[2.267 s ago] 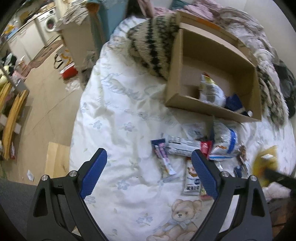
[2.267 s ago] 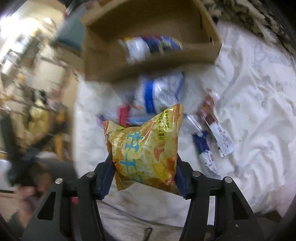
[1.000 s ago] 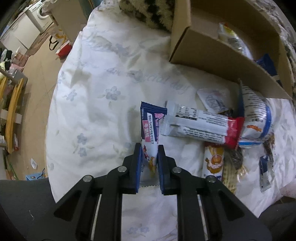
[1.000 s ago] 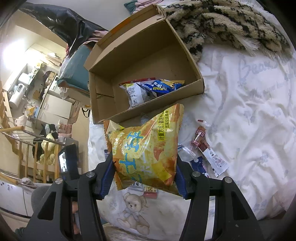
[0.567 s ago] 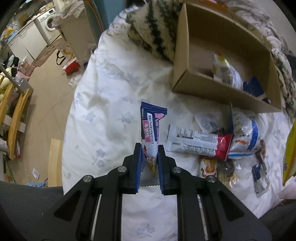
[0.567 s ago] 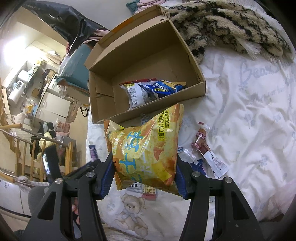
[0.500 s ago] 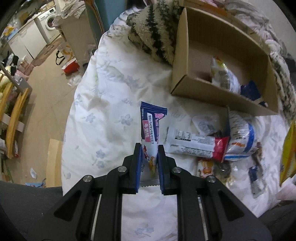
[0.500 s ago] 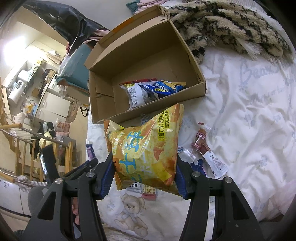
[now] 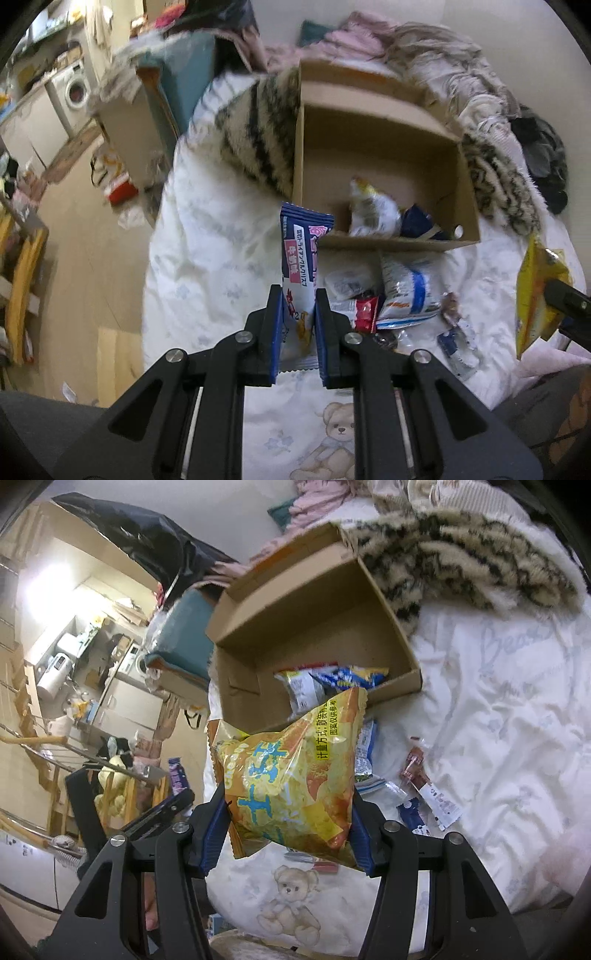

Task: Organize snacks
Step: 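Carry the yellow bag and candy bar over the box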

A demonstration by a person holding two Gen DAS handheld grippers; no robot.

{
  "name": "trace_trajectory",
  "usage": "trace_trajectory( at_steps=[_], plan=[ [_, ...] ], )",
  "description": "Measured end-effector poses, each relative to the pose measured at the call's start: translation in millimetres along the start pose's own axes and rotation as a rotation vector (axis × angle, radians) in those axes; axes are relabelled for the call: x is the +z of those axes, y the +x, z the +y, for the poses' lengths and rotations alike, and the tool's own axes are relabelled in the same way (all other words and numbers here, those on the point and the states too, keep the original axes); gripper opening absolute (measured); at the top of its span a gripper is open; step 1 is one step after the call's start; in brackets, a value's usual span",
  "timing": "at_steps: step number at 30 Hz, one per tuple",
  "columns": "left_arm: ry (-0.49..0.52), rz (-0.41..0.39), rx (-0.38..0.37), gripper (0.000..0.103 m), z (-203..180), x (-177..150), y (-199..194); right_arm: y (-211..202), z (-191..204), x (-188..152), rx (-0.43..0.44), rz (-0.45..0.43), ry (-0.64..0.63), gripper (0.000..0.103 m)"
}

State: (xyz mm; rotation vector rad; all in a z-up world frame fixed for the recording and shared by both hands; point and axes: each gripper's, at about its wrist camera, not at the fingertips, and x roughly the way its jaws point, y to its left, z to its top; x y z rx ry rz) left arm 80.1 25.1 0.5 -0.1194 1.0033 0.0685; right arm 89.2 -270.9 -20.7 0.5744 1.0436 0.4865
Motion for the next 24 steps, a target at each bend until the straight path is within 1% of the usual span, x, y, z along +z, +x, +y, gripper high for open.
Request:
trace_trajectory(
  at_steps=[2,4,6,8,11,14,17,19,21,24],
  plan=[
    [0.003,-0.009,-0.017,0.013,1,9,-13,-11,6,2,0.007,-0.011,-0.002,0.059],
    [0.024,-0.028,-0.016,0.013,0,19,-24,-21,13,5,0.002,-0.036,-0.025,0.059],
    [0.036,-0.050,0.000,0.013,2,27,-29,-30,17,9,-0.027,-0.073,-0.039,0.059],
    [0.033,-0.051,-0.011,0.013,4,33,-28,-31,18,12,-0.049,-0.091,-0.047,0.059],
    [0.025,-0.036,-0.024,0.013,8,42,-16,-24,15,19,-0.061,-0.090,-0.048,0.059],
    [0.036,-0.032,-0.032,0.013,5,53,0,-12,10,28,-0.054,-0.080,-0.042,0.059],
    [0.043,-0.023,-0.061,0.013,-1,67,17,-1,6,42,-0.049,-0.082,-0.045,0.059],
    [0.063,-0.025,-0.102,0.013,-8,77,28,5,5,53,-0.048,-0.094,-0.048,0.059],
    [0.099,-0.036,-0.107,0.013,-18,87,37,15,3,71,-0.038,-0.095,-0.042,0.059],
    [0.127,-0.036,-0.114,0.013,-31,100,53,29,2,92,-0.044,-0.094,-0.042,0.059]
  ],
)
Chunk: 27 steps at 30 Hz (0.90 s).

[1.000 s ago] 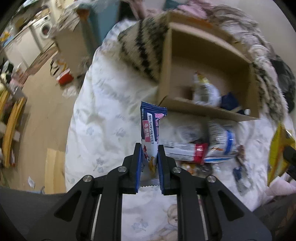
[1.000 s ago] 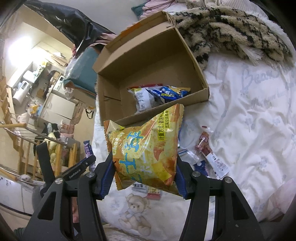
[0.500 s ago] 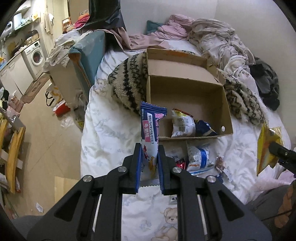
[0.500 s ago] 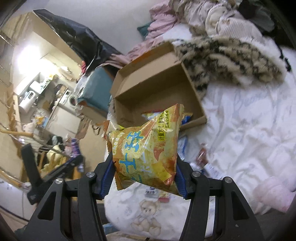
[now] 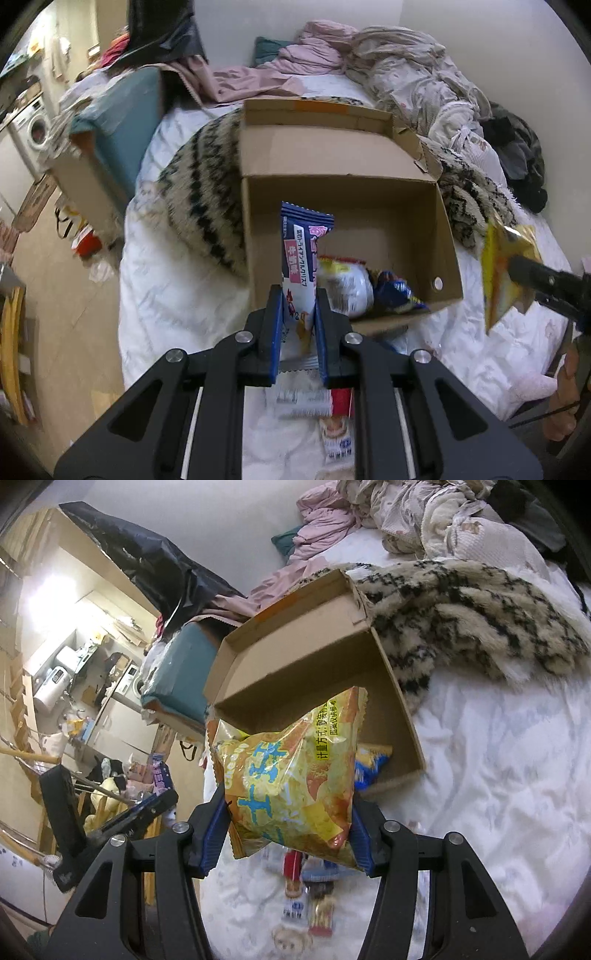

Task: Organize snacks
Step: 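Carry the yellow bag and candy bar over the box, then release the yellow bag and candy bar into the box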

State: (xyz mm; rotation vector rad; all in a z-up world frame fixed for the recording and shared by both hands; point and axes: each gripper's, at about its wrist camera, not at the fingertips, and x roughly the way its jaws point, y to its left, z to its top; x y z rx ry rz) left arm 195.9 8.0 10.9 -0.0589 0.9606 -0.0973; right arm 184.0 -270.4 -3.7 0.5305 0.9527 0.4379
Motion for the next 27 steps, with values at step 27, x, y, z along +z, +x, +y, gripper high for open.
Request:
trace_trajectory(
  at_steps=[27],
  plan=[
    [-0.007,0.056,0.036,0.014,-3,1,88,96,-42,26,-0.129,0.072,0.038,0.069]
  ],
)
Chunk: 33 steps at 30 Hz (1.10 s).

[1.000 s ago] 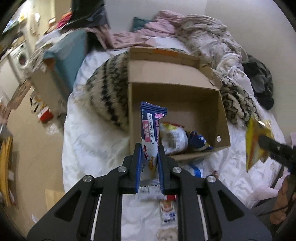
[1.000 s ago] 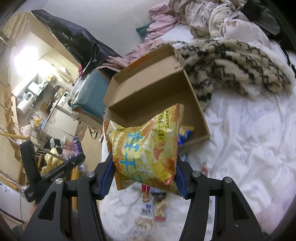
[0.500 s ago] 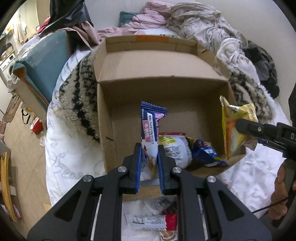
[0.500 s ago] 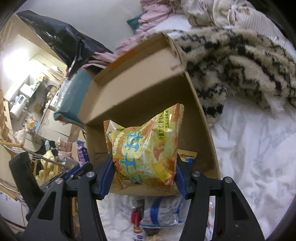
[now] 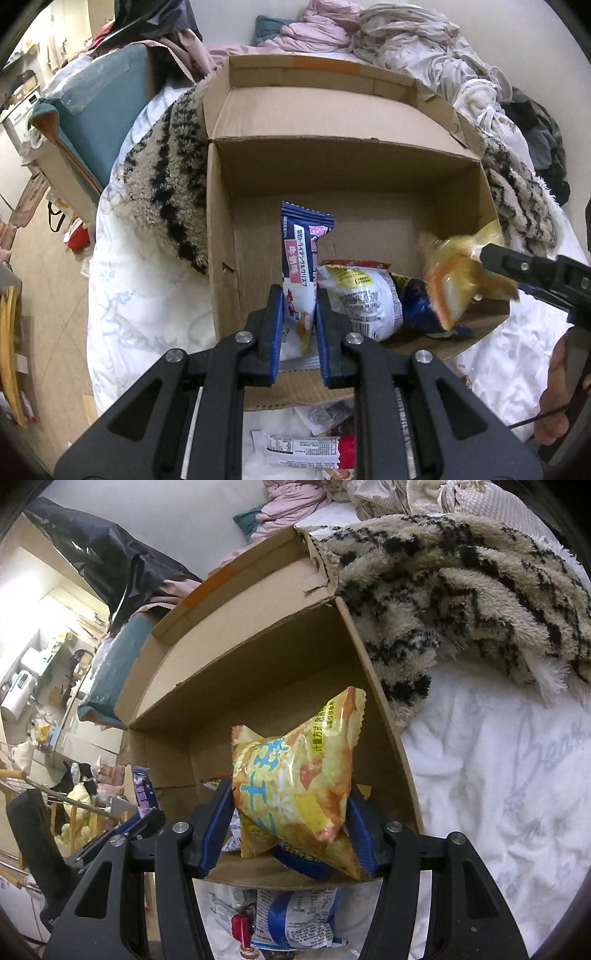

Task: Organize snacks
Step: 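Release the yellow bag and candy bar into the box, then withdraw both tools and move toward the remaining snacks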

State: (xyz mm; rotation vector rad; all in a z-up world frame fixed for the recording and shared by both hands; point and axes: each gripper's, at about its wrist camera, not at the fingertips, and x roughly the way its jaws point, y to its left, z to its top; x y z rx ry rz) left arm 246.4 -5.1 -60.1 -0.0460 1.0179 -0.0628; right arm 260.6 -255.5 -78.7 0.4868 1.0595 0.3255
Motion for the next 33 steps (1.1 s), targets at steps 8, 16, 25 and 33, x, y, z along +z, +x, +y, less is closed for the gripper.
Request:
trace_trajectory(
  at_steps=[8,16,25,33],
  plan=[
    [-0.006,-0.017,-0.016,0.081,-4,-4,-8,-4,9,-1,-0.046,-0.035,-0.078,0.103],
    [-0.020,-0.047,-0.012,0.082,1,-4,-16,-10,12,2,-0.048,-0.052,-0.089,0.103],
    [-0.059,-0.119,-0.013,0.082,12,-8,-41,-29,19,-5,-0.043,-0.088,-0.105,0.103],
    [-0.031,-0.134,0.011,0.082,14,-12,-58,-45,23,-16,-0.035,-0.100,-0.086,0.103]
  ],
)
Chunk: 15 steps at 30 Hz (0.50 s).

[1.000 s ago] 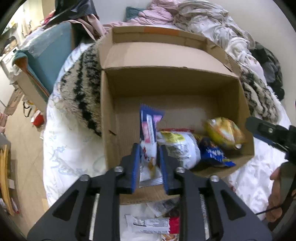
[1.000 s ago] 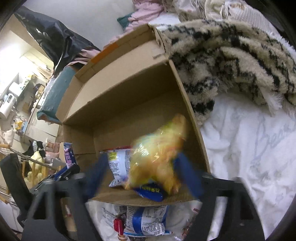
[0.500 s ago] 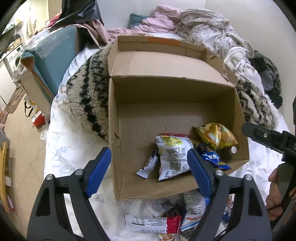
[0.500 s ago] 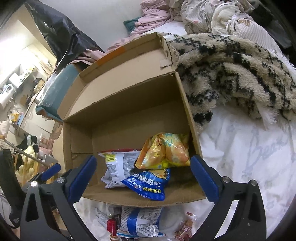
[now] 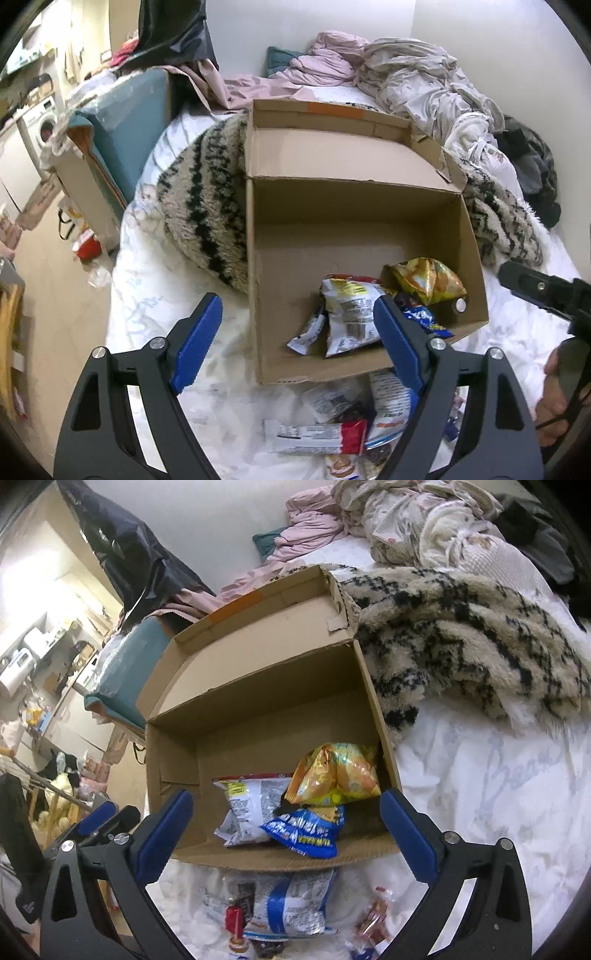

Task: Organize snacks
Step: 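Withdraw both tools and move toward the remaining snacks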

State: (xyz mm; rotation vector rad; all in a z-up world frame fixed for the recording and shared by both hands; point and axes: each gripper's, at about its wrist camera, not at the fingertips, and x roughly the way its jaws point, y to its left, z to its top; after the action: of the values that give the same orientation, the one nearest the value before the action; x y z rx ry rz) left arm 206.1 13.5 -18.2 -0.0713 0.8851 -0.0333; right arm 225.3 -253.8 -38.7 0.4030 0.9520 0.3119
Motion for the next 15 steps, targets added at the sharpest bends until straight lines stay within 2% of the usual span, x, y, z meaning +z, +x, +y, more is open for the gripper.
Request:
trace_trajectory(
  at_steps=[5,15],
  plan=[
    [-0.038,-0.006,-0.010,0.082,7,-9,-17,-22,7,-16,-0.014,-0.026,-0.043,0.103],
    [-0.047,-0.009,0.001,0.082,15,-45,-53,-56,8,-63,-0.004,0.000,-0.033,0.103]
  ],
)
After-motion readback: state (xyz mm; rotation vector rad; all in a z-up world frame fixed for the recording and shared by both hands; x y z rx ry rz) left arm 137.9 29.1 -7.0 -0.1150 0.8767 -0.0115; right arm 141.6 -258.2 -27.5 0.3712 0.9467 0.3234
